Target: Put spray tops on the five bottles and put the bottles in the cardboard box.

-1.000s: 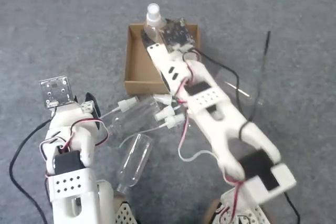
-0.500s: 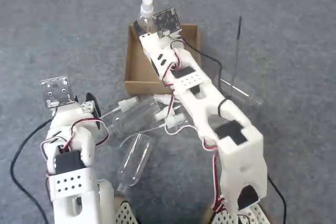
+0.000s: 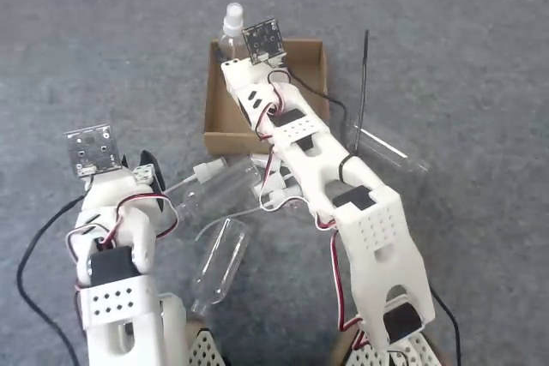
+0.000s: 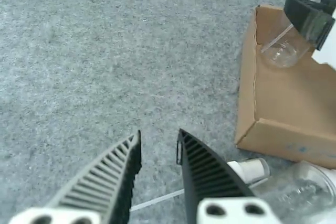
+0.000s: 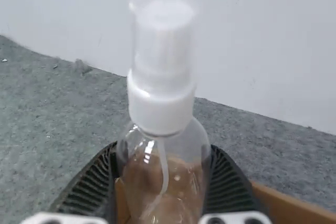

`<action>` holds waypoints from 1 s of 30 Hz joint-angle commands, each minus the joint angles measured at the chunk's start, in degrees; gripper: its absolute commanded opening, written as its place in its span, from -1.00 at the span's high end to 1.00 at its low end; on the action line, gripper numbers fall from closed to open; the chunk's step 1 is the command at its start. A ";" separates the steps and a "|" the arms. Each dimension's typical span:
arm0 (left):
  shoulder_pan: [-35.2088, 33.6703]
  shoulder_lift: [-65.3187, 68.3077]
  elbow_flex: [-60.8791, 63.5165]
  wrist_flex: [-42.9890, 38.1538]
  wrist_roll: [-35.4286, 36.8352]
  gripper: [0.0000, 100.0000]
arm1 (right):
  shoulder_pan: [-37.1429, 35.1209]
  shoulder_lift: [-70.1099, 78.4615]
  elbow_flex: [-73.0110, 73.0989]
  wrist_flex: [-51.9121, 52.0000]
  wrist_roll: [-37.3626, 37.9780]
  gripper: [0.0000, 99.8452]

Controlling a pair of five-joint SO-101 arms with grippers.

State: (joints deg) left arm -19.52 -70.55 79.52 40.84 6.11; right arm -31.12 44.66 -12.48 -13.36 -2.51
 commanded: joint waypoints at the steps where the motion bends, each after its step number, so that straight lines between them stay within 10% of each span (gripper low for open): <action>1: 0.00 -0.53 -0.92 -1.49 -0.18 0.79 | -0.75 -2.42 -4.22 -1.27 -0.44 0.95; 30: -0.35 -0.53 -1.01 -1.41 -0.09 0.78 | -3.56 0.31 -6.33 6.64 -0.44 0.63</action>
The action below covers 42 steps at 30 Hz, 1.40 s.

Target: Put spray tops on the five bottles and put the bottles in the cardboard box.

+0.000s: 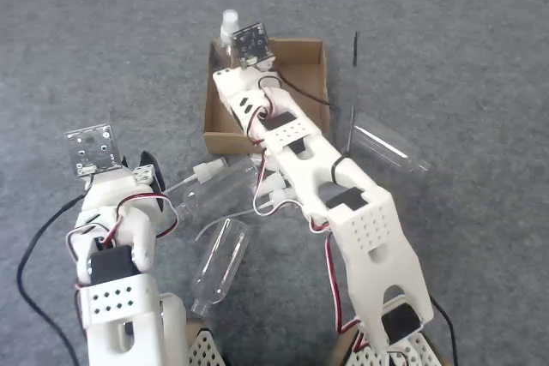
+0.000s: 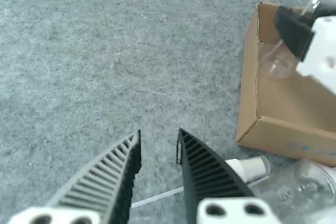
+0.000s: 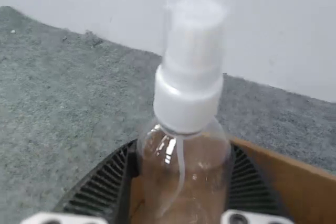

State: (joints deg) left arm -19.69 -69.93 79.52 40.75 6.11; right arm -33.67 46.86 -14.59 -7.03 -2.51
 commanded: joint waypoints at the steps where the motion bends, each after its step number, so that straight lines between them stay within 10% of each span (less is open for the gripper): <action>1: -0.18 -1.14 -1.01 -1.32 -0.09 0.78 | -1.01 -1.89 -4.22 0.31 -0.44 0.63; 42: -0.09 -1.14 -1.01 -1.41 -0.18 0.78 | -1.19 -13.23 5.10 2.68 -0.62 0.43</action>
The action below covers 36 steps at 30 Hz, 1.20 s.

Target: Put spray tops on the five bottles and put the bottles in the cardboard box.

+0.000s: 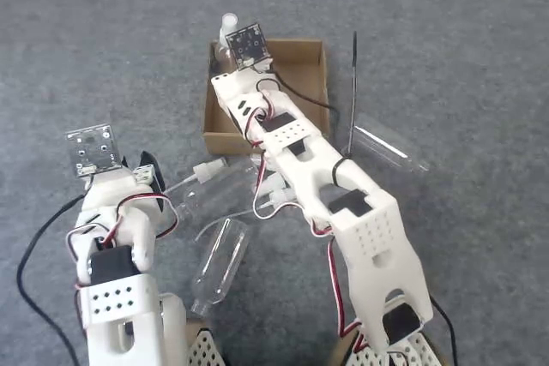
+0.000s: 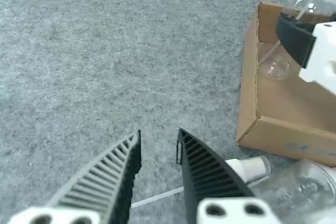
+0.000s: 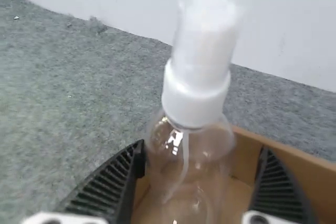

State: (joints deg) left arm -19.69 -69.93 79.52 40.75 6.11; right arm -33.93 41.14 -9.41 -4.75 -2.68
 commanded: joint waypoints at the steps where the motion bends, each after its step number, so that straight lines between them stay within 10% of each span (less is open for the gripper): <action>1: -0.09 -1.14 -1.01 -1.41 -0.18 0.78 | -0.92 -8.13 0.53 0.40 -0.35 0.43; 31: -0.09 -1.14 -0.92 -1.41 -0.18 0.78 | -2.33 -16.40 16.18 7.96 -0.18 0.44; 36: -0.09 -1.14 -0.92 -1.41 -0.18 0.78 | -2.24 -16.40 16.09 9.36 -0.09 0.70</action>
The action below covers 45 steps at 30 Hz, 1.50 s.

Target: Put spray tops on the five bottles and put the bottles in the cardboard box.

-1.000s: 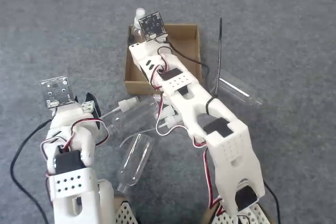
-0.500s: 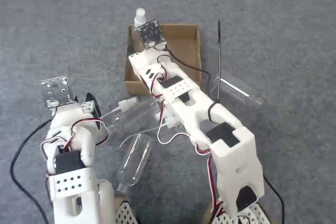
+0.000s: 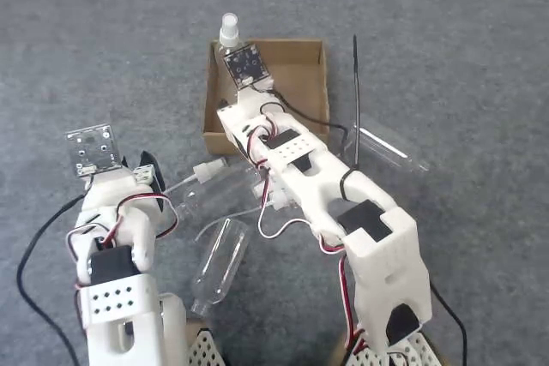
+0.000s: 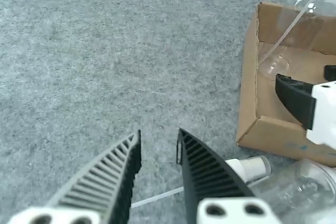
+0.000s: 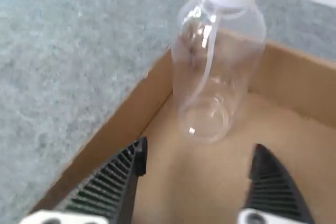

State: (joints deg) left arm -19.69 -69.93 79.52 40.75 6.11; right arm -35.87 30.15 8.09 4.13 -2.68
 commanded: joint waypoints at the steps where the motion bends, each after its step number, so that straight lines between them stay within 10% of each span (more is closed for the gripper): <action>1: -0.09 -1.14 -0.92 -1.41 -0.18 0.78 | -0.22 -5.41 -1.58 0.48 -0.09 0.77; 37: -0.09 -1.14 -0.92 -1.41 -0.26 0.78 | 4.00 14.02 -25.41 0.84 -0.09 0.96; 45: -0.09 -1.14 -0.92 -1.49 -0.26 0.78 | 3.56 6.90 -25.41 15.43 -0.18 0.95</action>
State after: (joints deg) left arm -19.52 -69.93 79.52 40.75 6.11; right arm -32.70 45.01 -13.19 14.33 -2.68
